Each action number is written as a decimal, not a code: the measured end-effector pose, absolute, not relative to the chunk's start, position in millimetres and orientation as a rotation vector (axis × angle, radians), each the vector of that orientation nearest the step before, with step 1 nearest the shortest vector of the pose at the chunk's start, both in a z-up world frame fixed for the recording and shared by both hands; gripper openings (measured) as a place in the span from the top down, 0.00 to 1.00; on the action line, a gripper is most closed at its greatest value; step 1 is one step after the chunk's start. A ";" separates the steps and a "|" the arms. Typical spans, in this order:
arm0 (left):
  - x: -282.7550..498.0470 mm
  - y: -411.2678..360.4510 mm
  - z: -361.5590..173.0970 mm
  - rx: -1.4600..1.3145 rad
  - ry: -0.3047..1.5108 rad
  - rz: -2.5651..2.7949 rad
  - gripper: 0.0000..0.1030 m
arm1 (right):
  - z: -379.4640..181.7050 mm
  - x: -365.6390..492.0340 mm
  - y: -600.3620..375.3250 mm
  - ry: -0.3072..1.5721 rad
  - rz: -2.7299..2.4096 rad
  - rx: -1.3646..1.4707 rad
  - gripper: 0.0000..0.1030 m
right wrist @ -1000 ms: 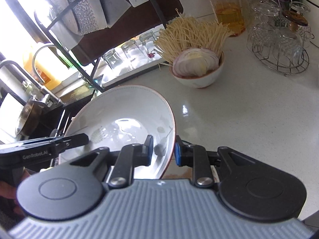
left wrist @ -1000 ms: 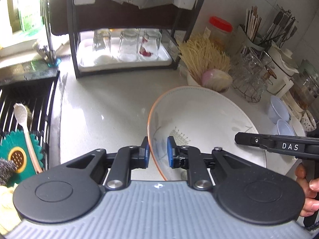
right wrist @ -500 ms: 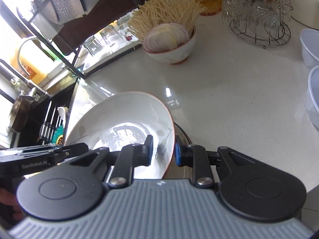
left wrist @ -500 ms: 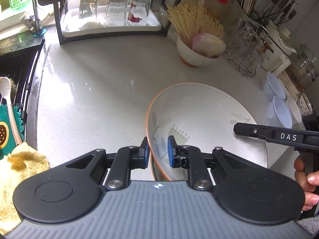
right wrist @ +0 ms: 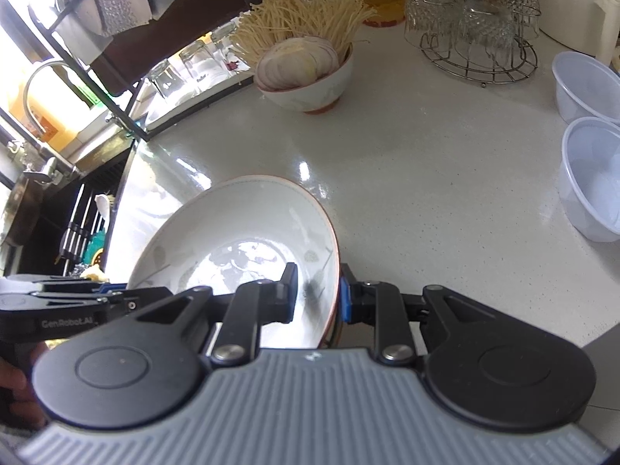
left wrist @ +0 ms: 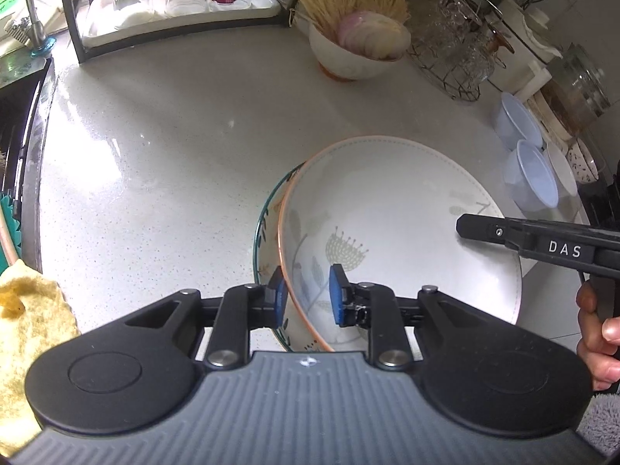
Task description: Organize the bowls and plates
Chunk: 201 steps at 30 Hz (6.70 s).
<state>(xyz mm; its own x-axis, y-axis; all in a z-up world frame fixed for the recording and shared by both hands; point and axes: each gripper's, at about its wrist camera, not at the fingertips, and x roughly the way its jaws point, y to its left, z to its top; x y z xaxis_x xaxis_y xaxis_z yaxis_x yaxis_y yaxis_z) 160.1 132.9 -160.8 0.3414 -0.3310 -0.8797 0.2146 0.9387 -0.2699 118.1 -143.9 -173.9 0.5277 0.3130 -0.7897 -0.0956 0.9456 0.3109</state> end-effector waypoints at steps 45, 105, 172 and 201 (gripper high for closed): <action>171.9 121.3 -152.6 -0.074 1.148 -0.339 0.41 | -185.8 133.3 -131.9 1.030 0.273 0.115 0.75; 198.5 1.9 -58.2 0.089 0.841 -0.602 0.41 | -68.9 100.8 -215.6 0.661 -0.050 0.324 0.74; 243.5 -219.0 -181.3 -0.072 1.237 -0.452 0.84 | -203.6 149.2 -440.4 0.969 0.136 0.474 0.81; 203.1 -132.4 -147.9 -0.174 1.147 -0.249 0.87 | -177.3 167.7 -365.1 0.998 0.401 0.310 0.87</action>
